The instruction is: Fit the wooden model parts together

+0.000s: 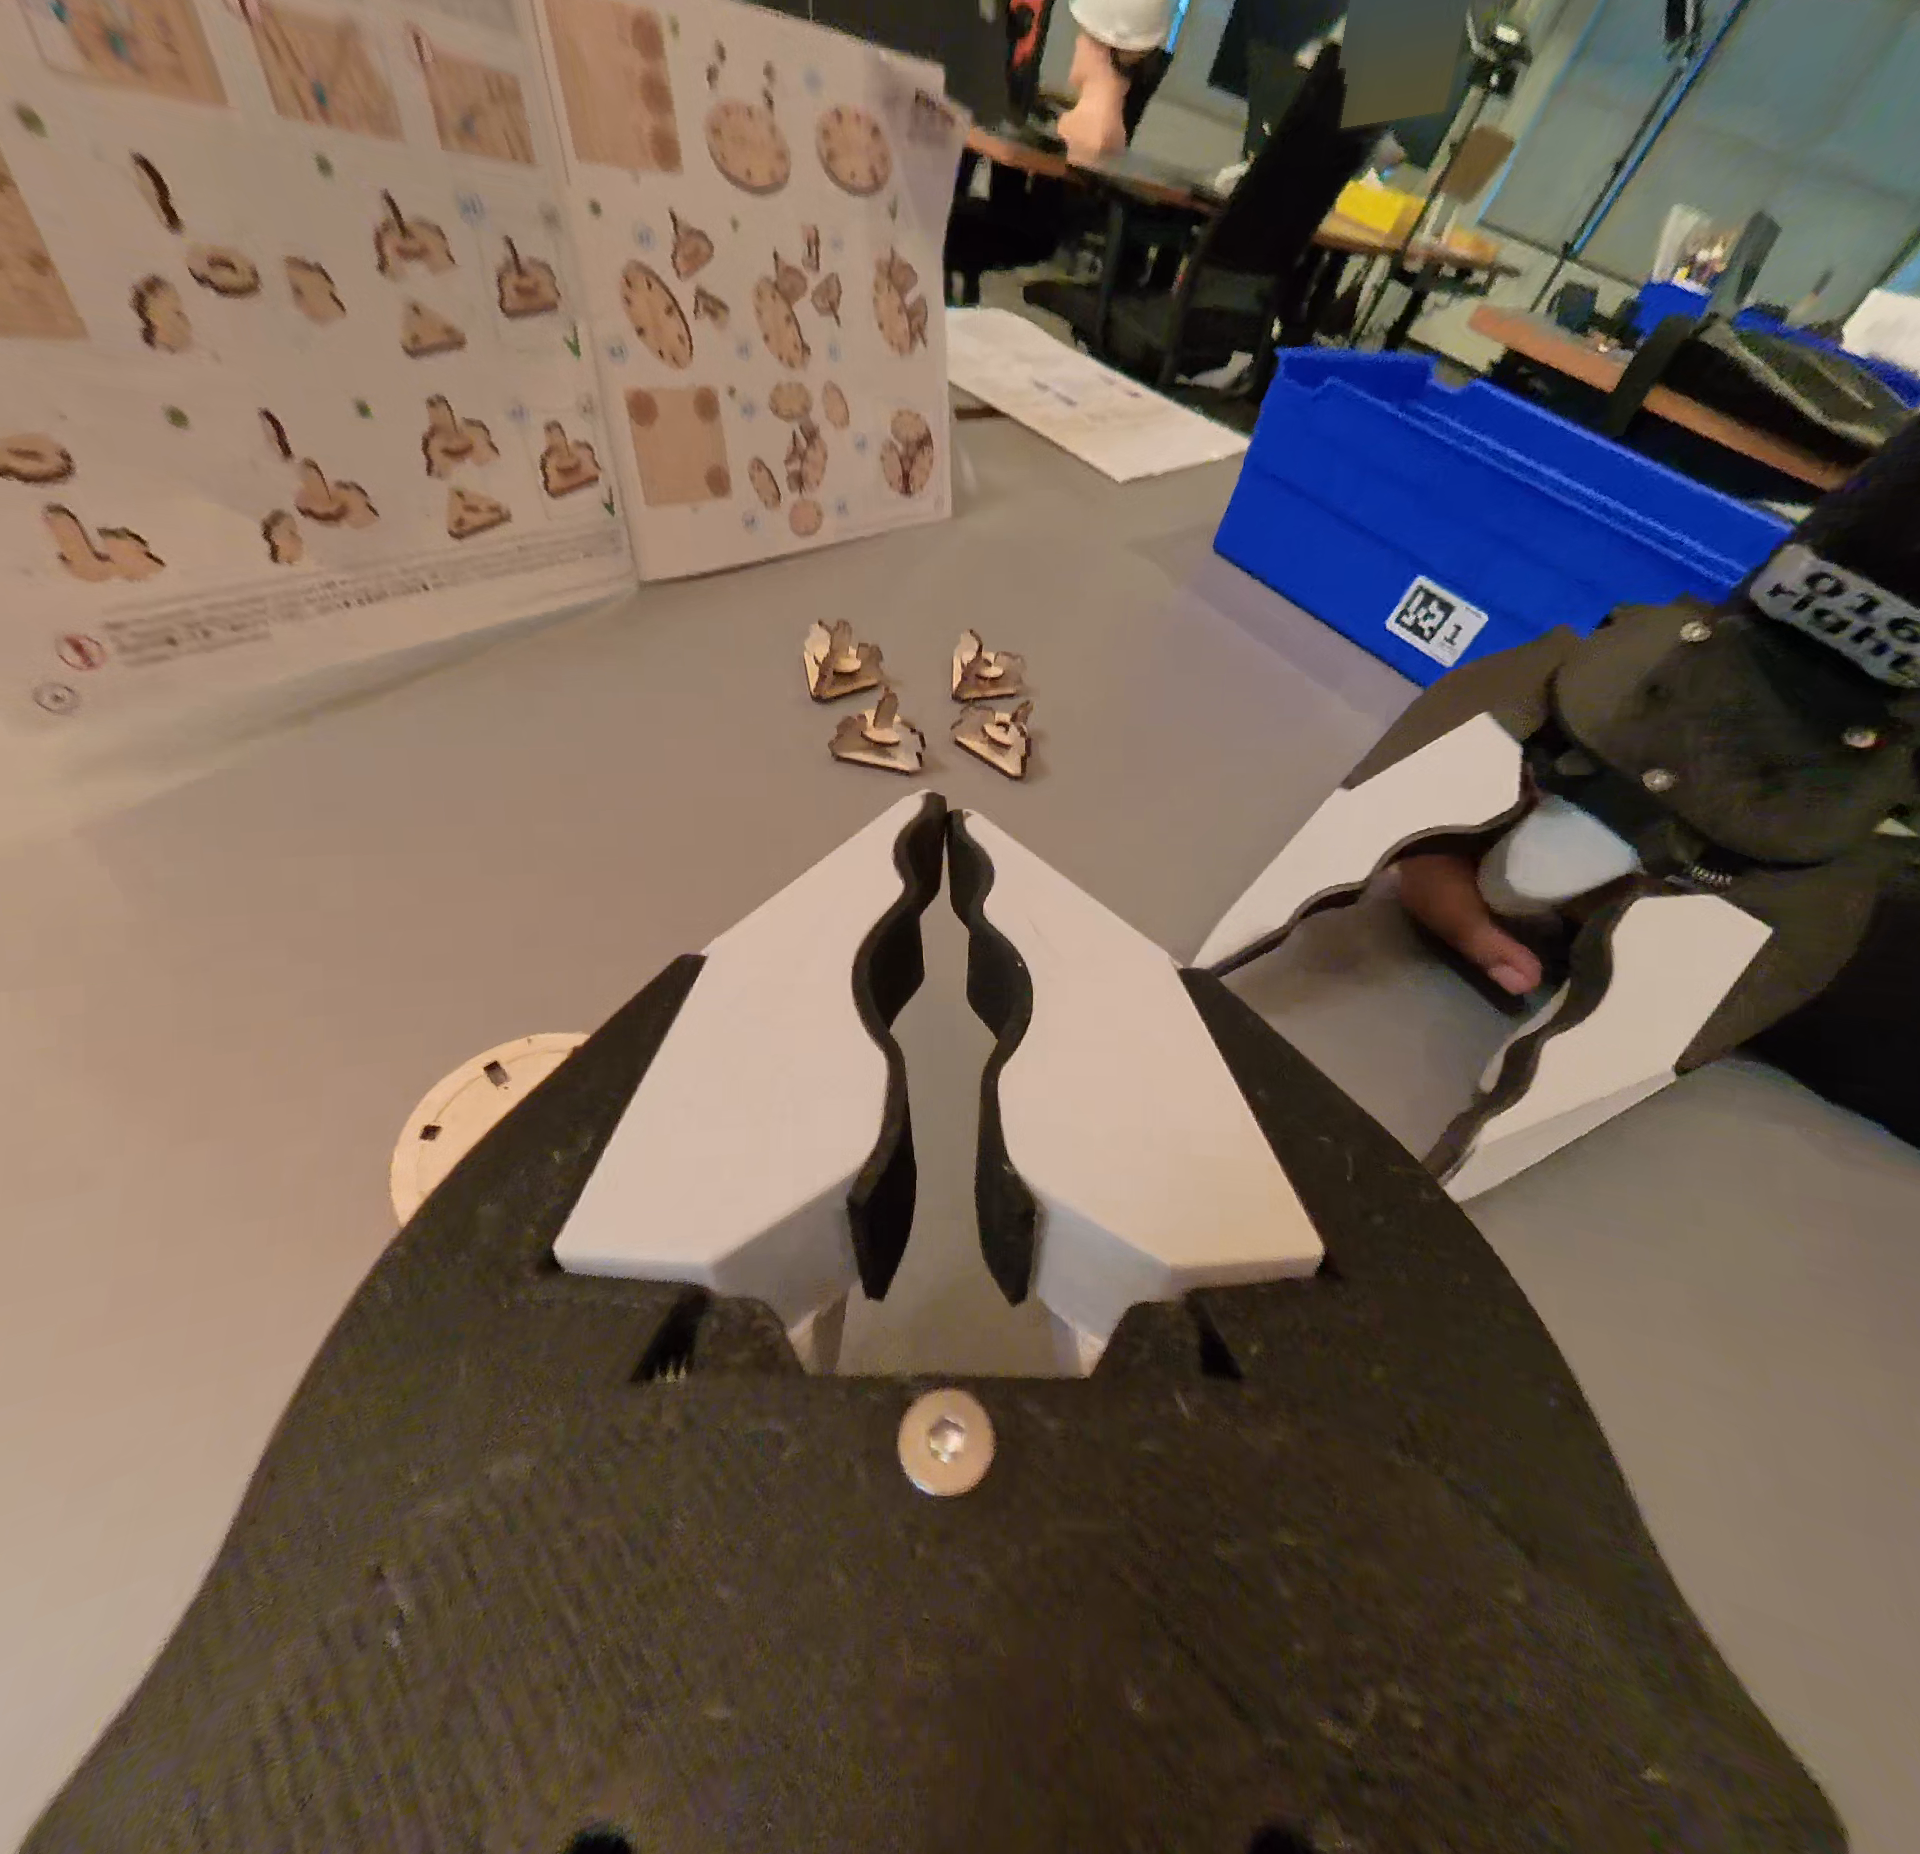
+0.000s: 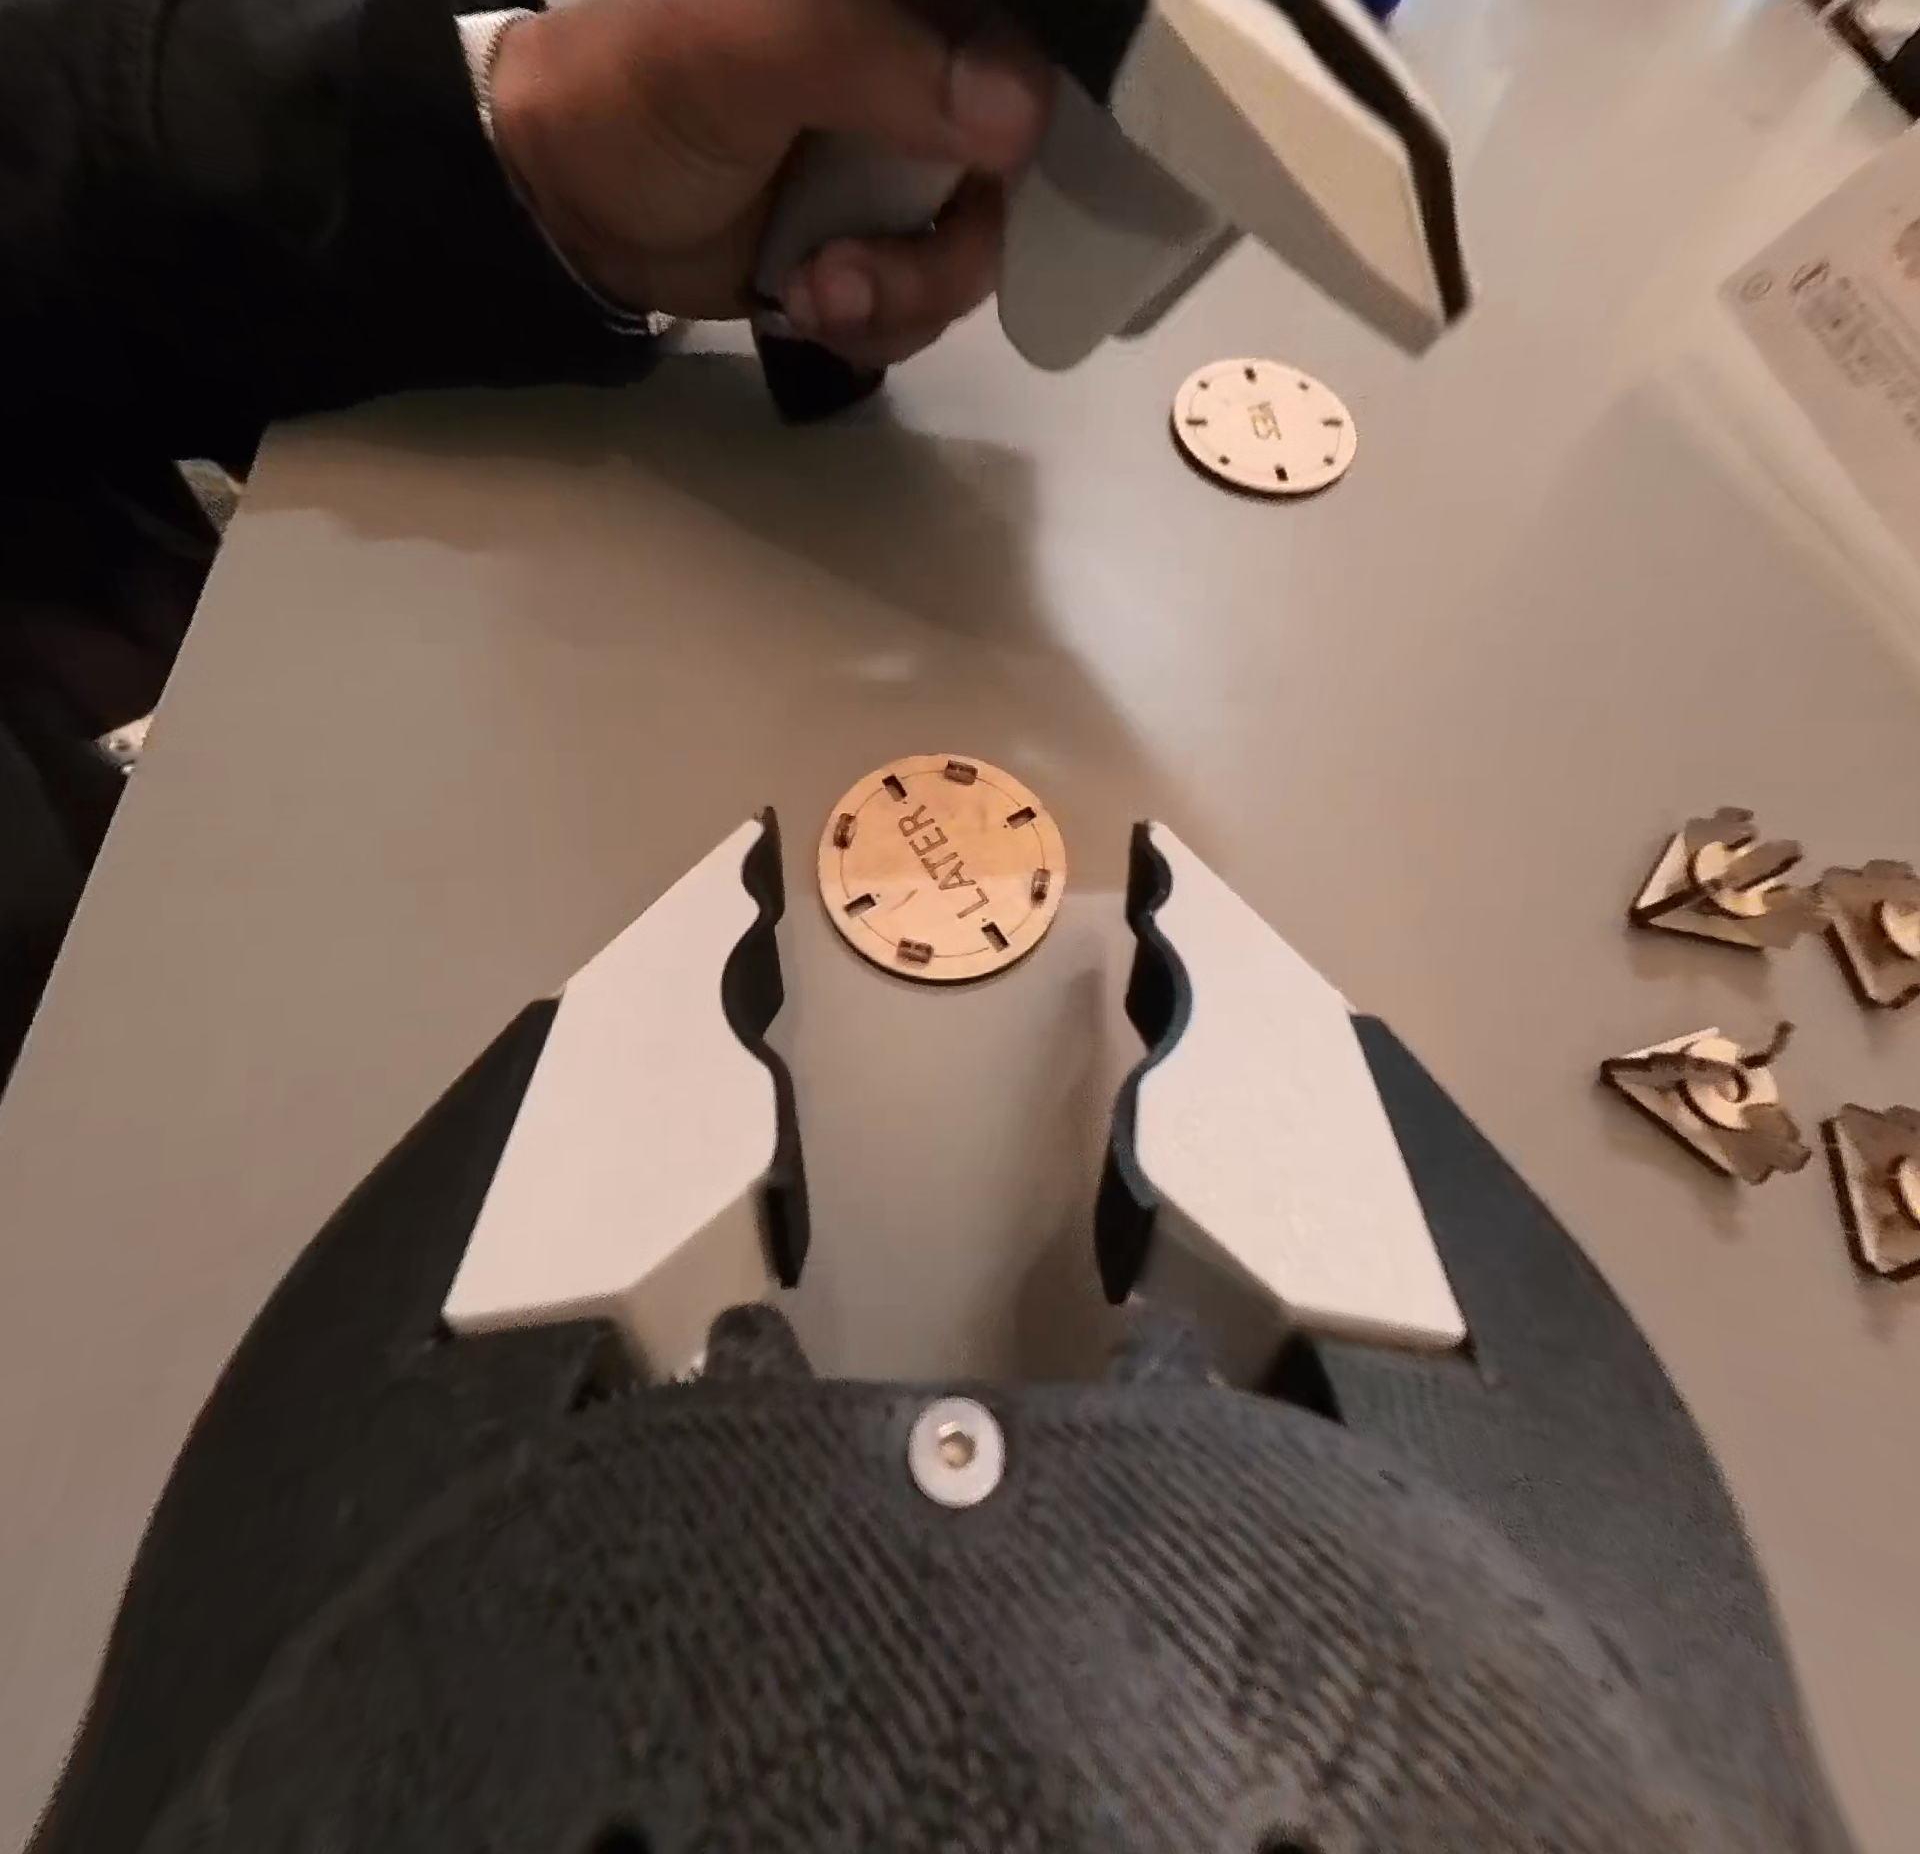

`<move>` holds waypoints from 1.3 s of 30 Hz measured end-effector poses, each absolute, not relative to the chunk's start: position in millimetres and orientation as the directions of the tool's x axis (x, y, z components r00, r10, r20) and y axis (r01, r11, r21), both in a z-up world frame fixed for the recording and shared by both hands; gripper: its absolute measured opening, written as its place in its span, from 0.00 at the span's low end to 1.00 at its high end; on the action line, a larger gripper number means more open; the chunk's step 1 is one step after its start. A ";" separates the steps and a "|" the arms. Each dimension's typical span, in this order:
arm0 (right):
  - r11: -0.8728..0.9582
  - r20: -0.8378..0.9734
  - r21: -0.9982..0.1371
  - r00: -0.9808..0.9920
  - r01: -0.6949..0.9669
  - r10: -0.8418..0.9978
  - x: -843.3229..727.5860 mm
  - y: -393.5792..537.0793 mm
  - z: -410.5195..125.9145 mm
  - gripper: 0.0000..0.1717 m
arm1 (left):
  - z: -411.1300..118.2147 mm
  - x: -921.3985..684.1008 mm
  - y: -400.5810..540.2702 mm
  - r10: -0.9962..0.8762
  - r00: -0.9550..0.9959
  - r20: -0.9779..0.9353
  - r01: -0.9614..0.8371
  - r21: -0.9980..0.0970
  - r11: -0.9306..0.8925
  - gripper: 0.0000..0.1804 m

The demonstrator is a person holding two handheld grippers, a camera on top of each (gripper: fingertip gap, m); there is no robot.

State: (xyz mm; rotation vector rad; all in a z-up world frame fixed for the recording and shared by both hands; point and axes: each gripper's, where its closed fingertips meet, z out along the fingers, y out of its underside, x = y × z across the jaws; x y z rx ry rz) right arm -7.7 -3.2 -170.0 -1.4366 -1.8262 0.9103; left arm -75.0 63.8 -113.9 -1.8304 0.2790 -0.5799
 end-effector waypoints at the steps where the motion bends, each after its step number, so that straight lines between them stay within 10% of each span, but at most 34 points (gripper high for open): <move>1: 0.146 0.042 -0.818 -0.196 0.557 0.980 -8.4 -1.7 -172.9 0.41 | -110.6 -77.2 63.5 -0.457 0.858 0.234 0.093 -0.946 -0.310 0.00; 16: 0.164 0.034 -0.759 -0.213 0.630 0.977 -10.2 -5.4 -188.4 0.30 | -71.8 -104.9 37.1 -0.366 0.916 0.162 0.151 -0.987 -0.060 0.00; 23: -0.142 -0.216 -0.966 -0.368 0.217 0.904 -2.8 -29.1 -97.9 0.30 | -60.7 -120.2 7.6 -0.341 0.890 0.304 0.330 -0.944 0.018 0.00; 29: -0.534 -0.458 -0.844 -0.589 0.054 0.666 29.5 -13.2 -47.3 0.29 | -58.9 -112.2 -7.6 -0.307 0.922 0.237 0.267 -0.962 0.059 0.00; 39: -0.507 -0.437 -0.862 -0.522 0.011 0.733 34.2 6.1 -50.3 0.29 | -72.4 -97.0 -2.3 -0.323 0.931 0.172 0.179 -0.984 -0.007 0.00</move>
